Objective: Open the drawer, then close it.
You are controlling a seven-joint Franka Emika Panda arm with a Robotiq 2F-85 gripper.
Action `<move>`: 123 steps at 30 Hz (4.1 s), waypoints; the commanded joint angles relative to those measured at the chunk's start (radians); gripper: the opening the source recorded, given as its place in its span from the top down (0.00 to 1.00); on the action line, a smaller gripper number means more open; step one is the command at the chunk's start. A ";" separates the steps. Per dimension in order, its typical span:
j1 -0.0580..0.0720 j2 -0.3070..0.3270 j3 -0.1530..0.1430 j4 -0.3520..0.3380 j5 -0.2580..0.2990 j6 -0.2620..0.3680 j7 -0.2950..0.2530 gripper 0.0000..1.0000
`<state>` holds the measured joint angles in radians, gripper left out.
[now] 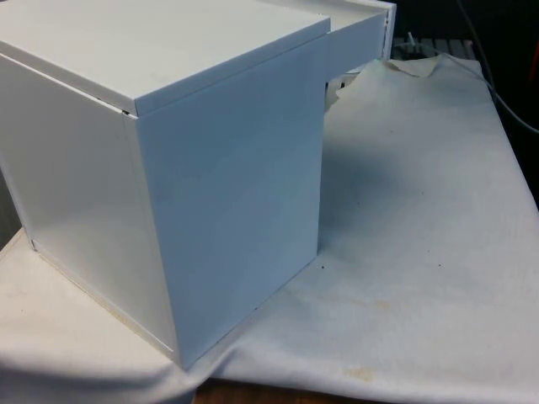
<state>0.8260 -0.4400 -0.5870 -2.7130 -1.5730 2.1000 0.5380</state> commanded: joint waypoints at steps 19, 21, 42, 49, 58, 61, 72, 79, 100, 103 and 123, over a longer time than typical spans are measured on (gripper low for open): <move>0.006 -0.005 0.011 -0.016 0.011 -0.006 0.013 0.00; 0.006 -0.008 0.020 -0.027 0.014 -0.007 0.023 0.00; 0.002 -0.006 0.040 -0.109 0.003 0.019 0.085 0.00; 0.001 0.016 0.026 -0.110 0.000 0.024 0.091 0.13; -0.001 0.013 0.011 -0.115 -0.015 0.041 0.093 0.62; 0.001 0.017 0.016 -0.112 -0.001 0.027 0.091 0.76; -0.005 0.027 -0.033 -0.066 -0.018 0.065 0.060 1.00; -0.004 0.053 -0.085 -0.011 -0.018 0.106 0.031 1.00; -0.009 0.047 -0.157 0.114 0.017 0.150 -0.083 1.00; -0.010 0.041 -0.160 0.130 0.021 0.148 -0.100 1.00; -0.010 0.080 -0.231 0.231 0.018 0.220 -0.135 1.00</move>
<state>0.8160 -0.3600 -0.8180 -2.4820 -1.5550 2.3200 0.4030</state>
